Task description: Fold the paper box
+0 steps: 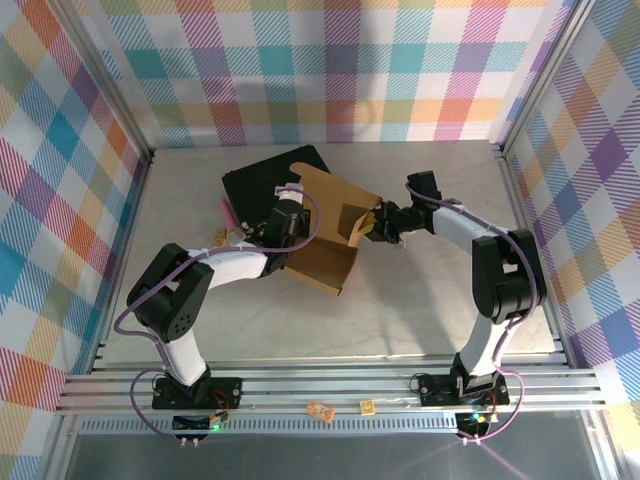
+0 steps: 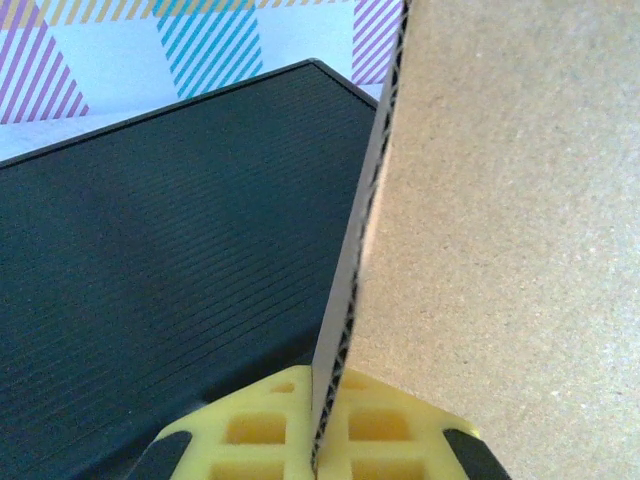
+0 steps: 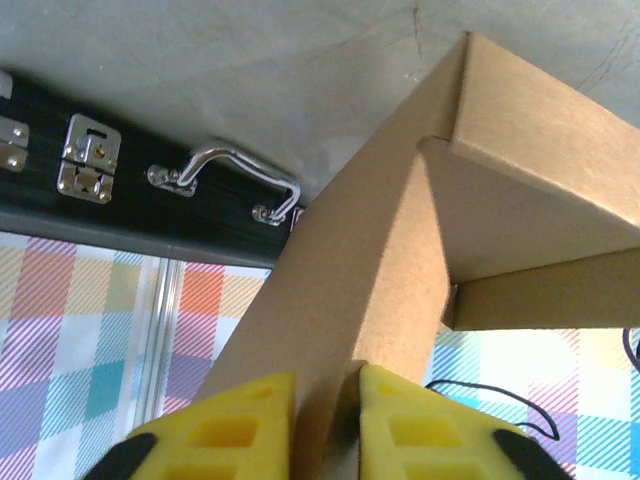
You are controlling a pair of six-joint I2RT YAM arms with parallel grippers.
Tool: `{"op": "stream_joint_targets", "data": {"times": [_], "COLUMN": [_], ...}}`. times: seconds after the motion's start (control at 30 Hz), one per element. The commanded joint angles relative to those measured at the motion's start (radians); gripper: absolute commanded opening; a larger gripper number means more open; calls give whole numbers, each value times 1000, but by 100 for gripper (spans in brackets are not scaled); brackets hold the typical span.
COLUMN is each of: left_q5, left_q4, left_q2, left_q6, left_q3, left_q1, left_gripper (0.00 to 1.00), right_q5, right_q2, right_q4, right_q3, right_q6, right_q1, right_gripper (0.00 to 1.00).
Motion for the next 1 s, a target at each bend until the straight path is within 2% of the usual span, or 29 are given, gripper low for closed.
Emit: {"op": "stream_joint_targets", "data": {"times": [0.0, 0.07, 0.23, 0.27, 0.3, 0.37, 0.47, 0.6, 0.7, 0.8, 0.9, 0.97], "left_q5": [210, 212, 226, 229, 228, 226, 214, 252, 291, 386, 514, 522], "left_q4": [82, 74, 16, -1, -34, -90, -197, -367, -589, -830, -875, -887], "left_q2": [-4, -13, -58, -70, -84, -116, -190, -324, -388, -426, -458, -476], "left_q6": [-32, -36, -58, -68, -86, -121, -199, -418, -649, -907, -1120, -1185], "left_q3": [-1, -4, -17, -20, -20, -21, -13, 38, 132, 216, 220, 240], "left_q1": [-63, -63, -62, -62, -62, -61, -59, -49, -27, 55, 191, 254], "left_gripper": [0, 0, 19, 25, 37, 55, 67, 82, 81, 72, 65, 60], "right_q5": [2, 14, 43, 56, 69, 76, 84, 87, 70, 54, 59, 73], "right_q2": [12, 10, 10, 4, -2, -3, -1, 13, 33, 48, 53, 48], "right_q4": [100, 91, 91, 85, 77, 78, 69, 9, -45, -134, -220, -223], "right_q3": [39, 38, 40, 35, 33, 31, 39, 79, 122, 164, 197, 183], "right_q6": [119, 121, 119, 119, 116, 115, 87, -27, -130, -228, -305, -314], "right_q1": [56, 57, 56, 56, 56, 55, 49, 21, -4, -22, -29, -30], "right_gripper": [7, 1, 0, 0, 0, 0, 0, 0, 0, 0, 0, 0]}}
